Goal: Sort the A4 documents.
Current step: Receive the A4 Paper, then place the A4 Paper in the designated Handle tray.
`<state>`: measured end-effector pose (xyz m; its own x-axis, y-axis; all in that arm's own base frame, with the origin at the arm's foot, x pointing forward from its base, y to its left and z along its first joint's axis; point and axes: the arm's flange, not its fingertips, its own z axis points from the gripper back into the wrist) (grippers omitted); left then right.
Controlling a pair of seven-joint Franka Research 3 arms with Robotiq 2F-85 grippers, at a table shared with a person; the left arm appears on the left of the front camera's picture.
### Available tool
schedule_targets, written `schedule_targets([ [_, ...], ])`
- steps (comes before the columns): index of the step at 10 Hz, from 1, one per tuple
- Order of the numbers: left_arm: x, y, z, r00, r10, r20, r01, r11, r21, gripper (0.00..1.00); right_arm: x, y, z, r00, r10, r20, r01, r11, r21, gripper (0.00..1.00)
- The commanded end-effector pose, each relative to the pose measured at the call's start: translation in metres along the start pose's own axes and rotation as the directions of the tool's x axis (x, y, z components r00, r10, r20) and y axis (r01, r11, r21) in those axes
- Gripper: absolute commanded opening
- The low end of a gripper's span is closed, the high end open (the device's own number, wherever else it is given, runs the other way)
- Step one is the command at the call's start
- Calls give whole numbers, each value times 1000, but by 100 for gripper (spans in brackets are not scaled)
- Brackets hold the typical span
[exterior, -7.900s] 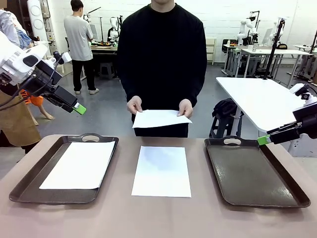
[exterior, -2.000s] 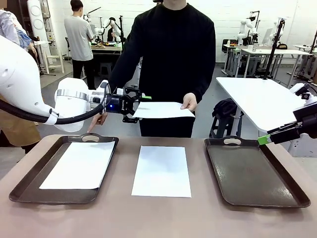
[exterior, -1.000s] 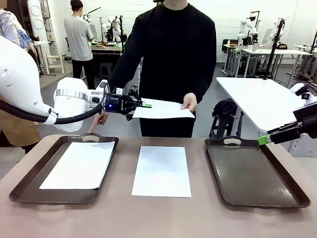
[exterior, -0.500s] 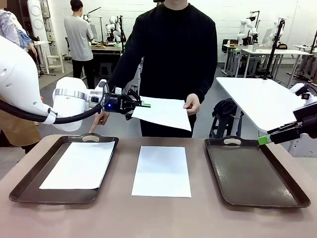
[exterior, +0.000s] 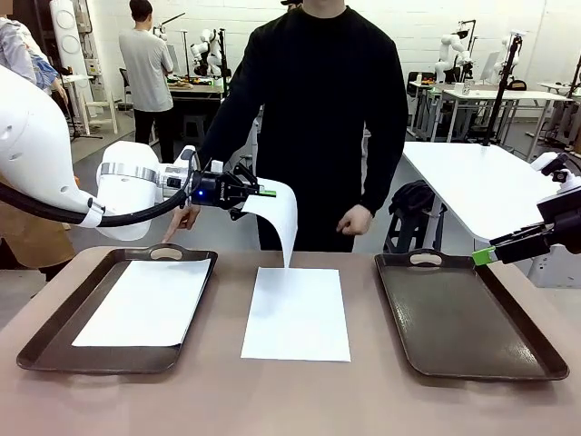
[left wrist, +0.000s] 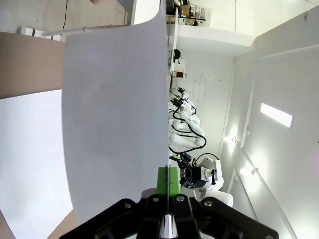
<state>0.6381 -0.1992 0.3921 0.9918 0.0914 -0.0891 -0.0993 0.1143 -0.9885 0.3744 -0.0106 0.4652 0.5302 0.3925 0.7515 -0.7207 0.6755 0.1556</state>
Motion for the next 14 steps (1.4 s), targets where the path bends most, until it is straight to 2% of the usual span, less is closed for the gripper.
schedule_targets([
  [1, 0, 0, -1, 1000, 2, -2, -2, 1000, 0, 0, 0, -4, -4, 1000, 8, 23, -8, 1000, 16, 100],
  [14, 0, 0, 0, 1000, 0, 0, 0, 1000, 0, 1, 0, -4, -4, 1000, 8, 23, -8, 1000, 16, 100],
])
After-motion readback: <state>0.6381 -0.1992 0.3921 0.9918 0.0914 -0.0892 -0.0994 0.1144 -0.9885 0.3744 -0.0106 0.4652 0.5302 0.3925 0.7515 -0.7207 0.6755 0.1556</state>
